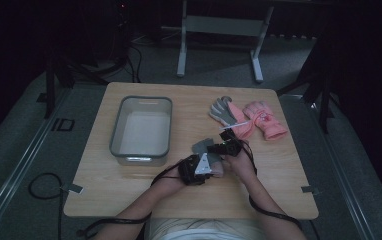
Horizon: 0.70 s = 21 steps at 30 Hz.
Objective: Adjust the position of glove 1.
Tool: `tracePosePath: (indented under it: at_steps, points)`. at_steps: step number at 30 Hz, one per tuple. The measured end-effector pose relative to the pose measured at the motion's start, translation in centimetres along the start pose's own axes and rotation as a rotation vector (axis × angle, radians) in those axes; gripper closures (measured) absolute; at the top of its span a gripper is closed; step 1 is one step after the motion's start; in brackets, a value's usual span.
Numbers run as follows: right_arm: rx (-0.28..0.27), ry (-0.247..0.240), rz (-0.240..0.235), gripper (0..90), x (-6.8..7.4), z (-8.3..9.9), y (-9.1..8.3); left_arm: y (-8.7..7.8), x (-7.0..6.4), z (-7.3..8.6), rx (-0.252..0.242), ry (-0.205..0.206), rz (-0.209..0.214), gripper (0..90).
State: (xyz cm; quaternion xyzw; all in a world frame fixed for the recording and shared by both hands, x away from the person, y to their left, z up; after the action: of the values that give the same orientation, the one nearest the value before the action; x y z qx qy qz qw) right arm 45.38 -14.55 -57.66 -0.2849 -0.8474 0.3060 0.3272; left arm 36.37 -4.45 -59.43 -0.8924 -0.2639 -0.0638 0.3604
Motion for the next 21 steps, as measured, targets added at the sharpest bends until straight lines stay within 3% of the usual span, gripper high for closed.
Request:
tracePosePath:
  at_steps: [8, 9, 11, 12, 21]
  points:
    - [-0.039, -0.032, -0.012, 74.5, 0.8, -1.0, -1.8, -1.1, 0.9, -1.3, 0.003, 0.012, 0.022, 66.8]
    - [-0.068, -0.025, -0.030, 74.5, 1.0, -1.5, -2.8, -1.7, 1.3, -2.0, -0.005, 0.036, 0.017, 66.8]
    - [-0.078, -0.020, -0.035, 74.5, 0.9, -1.8, -3.3, -1.9, 1.5, -2.3, -0.008, 0.039, 0.016, 66.8]
    - [-0.083, -0.019, -0.035, 74.5, 1.0, -2.0, -3.5, -2.2, 1.8, -2.7, -0.013, 0.061, 0.011, 66.8]
    - [-0.127, -0.042, -0.038, 74.5, 1.9, -3.5, -5.0, -4.3, 3.2, -4.1, -0.021, 0.098, -0.011, 66.8]
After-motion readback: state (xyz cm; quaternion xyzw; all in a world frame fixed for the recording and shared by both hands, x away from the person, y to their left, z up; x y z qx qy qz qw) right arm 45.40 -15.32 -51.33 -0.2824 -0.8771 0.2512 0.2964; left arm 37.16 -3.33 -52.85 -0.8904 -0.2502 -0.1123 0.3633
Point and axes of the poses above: each handheld gripper's, and its own axes: y roughly forward along the jaws, z roughly out of its underside, x roughly to its left, the point moved 6 cm from there along y, roughly forward along the jaws, and after that the axes turned 8 degrees about -z, right-handed, at the moved point
